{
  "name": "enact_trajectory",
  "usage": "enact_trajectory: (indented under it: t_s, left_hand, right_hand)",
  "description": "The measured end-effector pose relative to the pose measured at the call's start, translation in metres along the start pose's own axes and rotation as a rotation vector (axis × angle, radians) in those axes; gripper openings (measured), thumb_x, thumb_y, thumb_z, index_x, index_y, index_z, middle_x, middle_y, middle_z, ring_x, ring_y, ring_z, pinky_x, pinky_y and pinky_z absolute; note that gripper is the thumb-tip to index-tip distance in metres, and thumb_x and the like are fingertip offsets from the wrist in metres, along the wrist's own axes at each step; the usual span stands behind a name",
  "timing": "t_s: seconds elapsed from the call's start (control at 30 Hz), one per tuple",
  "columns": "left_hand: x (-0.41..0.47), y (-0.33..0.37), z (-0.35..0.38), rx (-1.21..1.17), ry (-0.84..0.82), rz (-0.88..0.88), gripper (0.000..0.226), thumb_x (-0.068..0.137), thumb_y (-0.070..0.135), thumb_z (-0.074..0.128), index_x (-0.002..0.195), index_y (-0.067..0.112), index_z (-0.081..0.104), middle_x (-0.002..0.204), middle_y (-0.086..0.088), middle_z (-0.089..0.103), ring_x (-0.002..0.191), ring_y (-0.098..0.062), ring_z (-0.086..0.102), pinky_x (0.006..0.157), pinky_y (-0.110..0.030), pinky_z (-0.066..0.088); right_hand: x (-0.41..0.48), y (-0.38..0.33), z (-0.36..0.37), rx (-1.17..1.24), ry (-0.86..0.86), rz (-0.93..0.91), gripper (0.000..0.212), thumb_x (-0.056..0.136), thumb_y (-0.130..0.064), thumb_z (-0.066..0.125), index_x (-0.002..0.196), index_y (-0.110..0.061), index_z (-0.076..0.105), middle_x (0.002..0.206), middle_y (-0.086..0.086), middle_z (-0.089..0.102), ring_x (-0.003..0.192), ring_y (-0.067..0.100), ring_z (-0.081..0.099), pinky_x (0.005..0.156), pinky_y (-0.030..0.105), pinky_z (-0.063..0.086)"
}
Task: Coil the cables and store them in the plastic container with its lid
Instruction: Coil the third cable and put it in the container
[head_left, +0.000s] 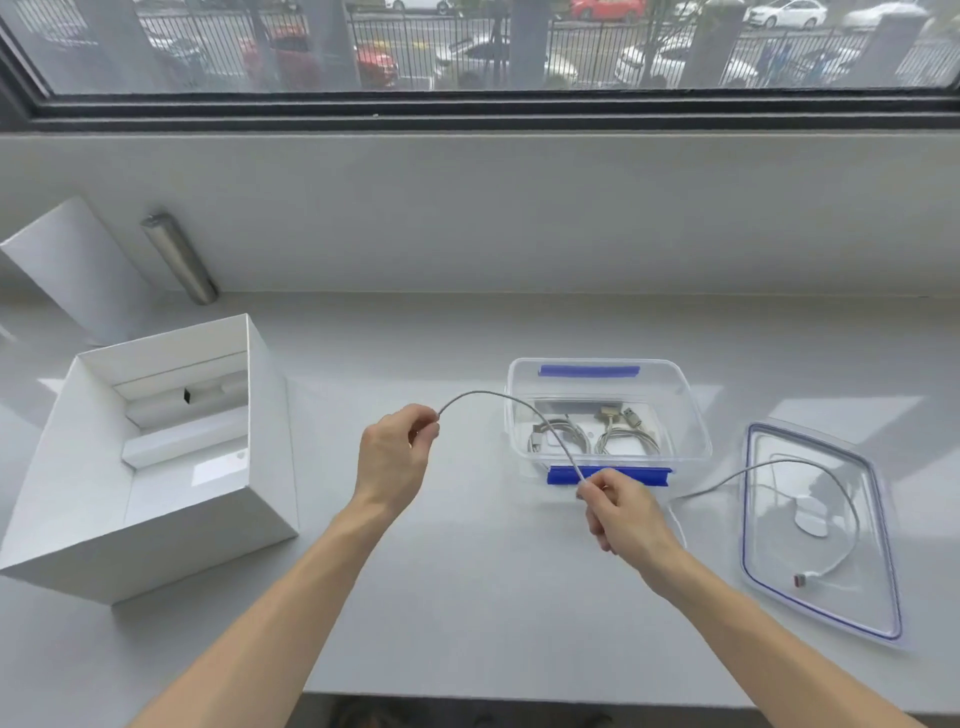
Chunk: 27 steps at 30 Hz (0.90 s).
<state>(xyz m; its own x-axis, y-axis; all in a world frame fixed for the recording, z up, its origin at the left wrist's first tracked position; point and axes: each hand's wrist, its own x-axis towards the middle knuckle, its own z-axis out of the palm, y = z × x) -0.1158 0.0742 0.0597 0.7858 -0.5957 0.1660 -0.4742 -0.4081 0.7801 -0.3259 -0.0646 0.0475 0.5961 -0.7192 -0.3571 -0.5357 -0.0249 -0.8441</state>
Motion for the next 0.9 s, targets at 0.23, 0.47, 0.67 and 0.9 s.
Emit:
enact_trajectory:
  t_s: [0.23, 0.47, 0.67, 0.9]
  left_hand:
    - [0.009, 0.083, 0.002, -0.389, 0.018, -0.078, 0.015, 0.09, 0.009, 0.057, 0.085, 0.021, 0.064, 0.078, -0.002, 0.07, 0.069, -0.007, 0.061, 0.071, -0.023, 0.051]
    - [0.017, 0.16, 0.014, -0.953, -0.127, -0.195, 0.015, 0.093, 0.001, 0.05, 0.084, 0.009, 0.059, 0.07, -0.005, 0.069, 0.062, -0.013, 0.061, 0.061, -0.021, 0.053]
    - [0.006, 0.213, 0.036, -1.333, -0.293, -0.27, 0.015, 0.093, -0.001, 0.045, 0.085, 0.006, 0.055, 0.078, -0.011, 0.069, 0.064, -0.016, 0.065, 0.064, -0.023, 0.057]
    - [-0.008, 0.253, 0.065, -1.536, -0.377, -0.344, 0.011, 0.09, -0.004, 0.047, 0.088, 0.005, 0.053, 0.087, -0.015, 0.072, 0.075, -0.022, 0.071, 0.07, -0.026, 0.059]
  right_hand:
    - [0.001, -0.044, -0.059, 0.317, 0.085, -0.178, 0.017, 0.095, -0.015, 0.048, 0.088, -0.003, 0.058, 0.059, 0.005, 0.049, 0.046, 0.015, 0.042, 0.043, 0.022, 0.036]
    - [-0.003, -0.07, -0.107, 0.602, 0.035, -0.341, 0.01, 0.096, -0.008, 0.047, 0.092, -0.003, 0.055, 0.063, 0.009, 0.052, 0.049, 0.02, 0.045, 0.046, 0.024, 0.041]
    - [-0.012, -0.086, -0.119, 0.775, -0.046, -0.442, 0.017, 0.097, -0.008, 0.043, 0.1, -0.005, 0.059, 0.064, 0.008, 0.05, 0.053, 0.017, 0.043, 0.049, 0.025, 0.039]
    - [-0.018, -0.101, -0.128, 0.875, -0.067, -0.499, 0.034, 0.089, -0.03, 0.047, 0.119, -0.025, 0.062, 0.058, 0.002, 0.032, 0.052, 0.012, 0.033, 0.052, 0.025, 0.03]
